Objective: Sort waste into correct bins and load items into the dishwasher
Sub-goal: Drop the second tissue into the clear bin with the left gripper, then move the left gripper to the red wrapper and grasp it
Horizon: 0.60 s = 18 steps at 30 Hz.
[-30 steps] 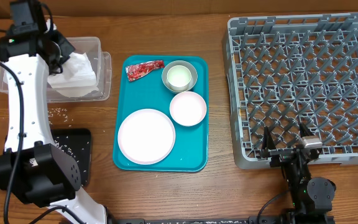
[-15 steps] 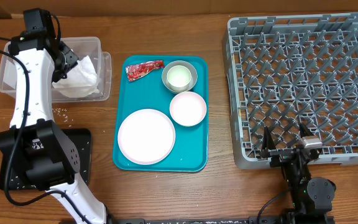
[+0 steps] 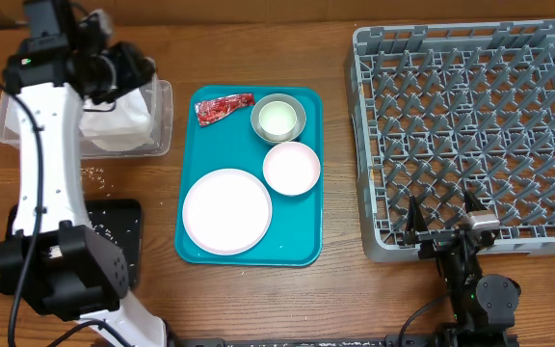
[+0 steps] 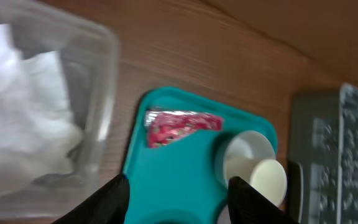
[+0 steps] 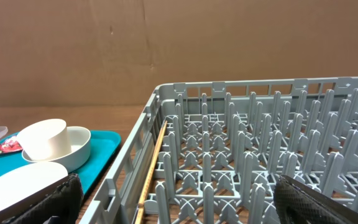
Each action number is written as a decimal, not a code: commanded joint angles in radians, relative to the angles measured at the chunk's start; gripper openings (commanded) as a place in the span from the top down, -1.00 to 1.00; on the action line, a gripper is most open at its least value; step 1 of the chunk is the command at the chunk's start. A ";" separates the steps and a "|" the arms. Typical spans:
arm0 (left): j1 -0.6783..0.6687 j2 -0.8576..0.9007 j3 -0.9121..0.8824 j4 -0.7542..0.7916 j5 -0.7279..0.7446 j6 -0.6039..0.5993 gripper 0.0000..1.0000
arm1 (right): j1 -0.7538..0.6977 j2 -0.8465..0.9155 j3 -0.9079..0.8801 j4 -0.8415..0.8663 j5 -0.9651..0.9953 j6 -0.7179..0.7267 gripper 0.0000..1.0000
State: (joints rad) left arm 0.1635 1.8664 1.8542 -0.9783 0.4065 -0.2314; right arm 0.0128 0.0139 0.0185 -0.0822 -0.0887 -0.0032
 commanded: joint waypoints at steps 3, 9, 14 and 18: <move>-0.142 0.064 0.007 0.020 -0.012 0.158 -0.03 | -0.006 -0.011 -0.010 0.005 0.005 -0.001 -1.00; -0.274 0.169 0.007 0.100 -0.288 0.158 -0.02 | -0.006 -0.011 -0.010 0.005 0.005 -0.001 -1.00; -0.330 0.243 0.007 0.196 -0.392 0.158 -0.09 | -0.006 -0.011 -0.010 0.005 0.005 -0.001 -1.00; -0.346 0.308 0.007 0.258 -0.441 0.169 -0.13 | -0.006 -0.011 -0.010 0.005 0.005 -0.001 -1.00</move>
State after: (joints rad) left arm -0.1768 2.1292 1.8542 -0.7383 0.0574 -0.0933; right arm 0.0128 0.0139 0.0185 -0.0818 -0.0891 -0.0040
